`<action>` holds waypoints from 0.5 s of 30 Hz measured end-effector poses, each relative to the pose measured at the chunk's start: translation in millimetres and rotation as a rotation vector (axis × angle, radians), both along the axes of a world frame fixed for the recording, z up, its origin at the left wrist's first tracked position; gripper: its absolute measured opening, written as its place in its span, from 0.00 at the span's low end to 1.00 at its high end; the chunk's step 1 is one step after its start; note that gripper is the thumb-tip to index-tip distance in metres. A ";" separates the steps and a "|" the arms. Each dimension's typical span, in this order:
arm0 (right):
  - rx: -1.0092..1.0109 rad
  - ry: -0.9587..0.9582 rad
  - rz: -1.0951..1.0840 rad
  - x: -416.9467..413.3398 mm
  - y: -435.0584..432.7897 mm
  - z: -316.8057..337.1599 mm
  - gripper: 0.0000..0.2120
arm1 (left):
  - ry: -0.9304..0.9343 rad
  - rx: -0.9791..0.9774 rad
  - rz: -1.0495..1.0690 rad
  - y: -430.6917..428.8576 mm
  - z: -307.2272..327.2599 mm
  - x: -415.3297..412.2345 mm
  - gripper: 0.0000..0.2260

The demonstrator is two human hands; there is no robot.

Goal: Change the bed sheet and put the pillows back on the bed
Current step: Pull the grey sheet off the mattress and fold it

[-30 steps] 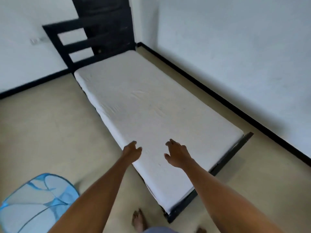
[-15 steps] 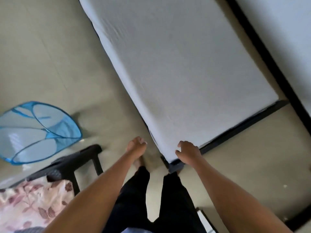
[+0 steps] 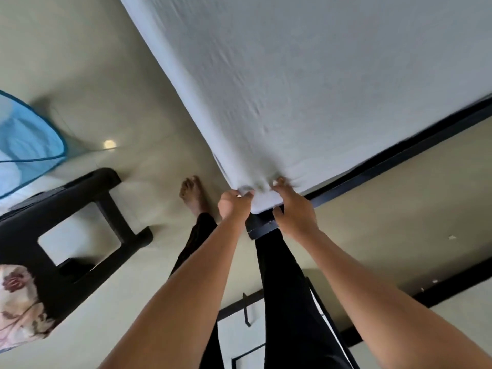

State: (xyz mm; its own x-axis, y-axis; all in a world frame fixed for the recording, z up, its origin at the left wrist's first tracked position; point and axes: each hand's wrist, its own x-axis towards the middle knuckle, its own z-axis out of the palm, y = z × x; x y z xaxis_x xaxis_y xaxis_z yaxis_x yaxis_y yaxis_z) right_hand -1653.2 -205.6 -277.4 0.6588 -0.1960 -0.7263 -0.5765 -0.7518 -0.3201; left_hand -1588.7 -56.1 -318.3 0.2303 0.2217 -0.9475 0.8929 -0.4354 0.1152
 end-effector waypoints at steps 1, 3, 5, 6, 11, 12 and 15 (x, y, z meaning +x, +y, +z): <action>0.000 -0.077 -0.054 0.2 -7.2 -0.4 0.23 | -0.023 0.062 0.065 -7.3 -2.0 -2.9 0.15; 0.018 -0.191 -0.226 4.5 -18.8 -3.3 0.15 | -0.055 0.133 0.221 -13.6 -4.6 -7.9 0.13; 0.065 -0.182 -0.438 10.6 -30.3 -9.4 0.13 | -0.084 0.173 0.294 -17.3 -7.7 -13.0 0.11; 0.082 -0.160 -0.506 11.8 -34.7 -11.6 0.12 | -0.113 0.202 0.285 -17.4 -9.9 -15.7 0.10; 0.118 -0.163 -0.562 -0.8 -42.4 -14.1 0.12 | -0.167 0.257 0.087 -12.8 -1.8 -18.6 0.04; 0.120 -0.167 -0.574 -5.1 -42.8 -12.4 0.12 | -0.161 0.252 0.049 -9.7 -1.1 -19.7 0.05; 0.104 -0.152 -0.598 -16.6 -44.6 -0.9 0.11 | -0.102 0.159 0.046 0.3 9.3 -11.5 0.05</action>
State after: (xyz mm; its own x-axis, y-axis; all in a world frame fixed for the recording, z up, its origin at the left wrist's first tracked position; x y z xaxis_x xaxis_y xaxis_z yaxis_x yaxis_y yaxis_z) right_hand -1669.9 -250.2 -278.3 0.5546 -0.4958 -0.6683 -0.8301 -0.2735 -0.4859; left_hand -1600.2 -55.8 -309.0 0.3095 0.3796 -0.8718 0.8996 -0.4141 0.1390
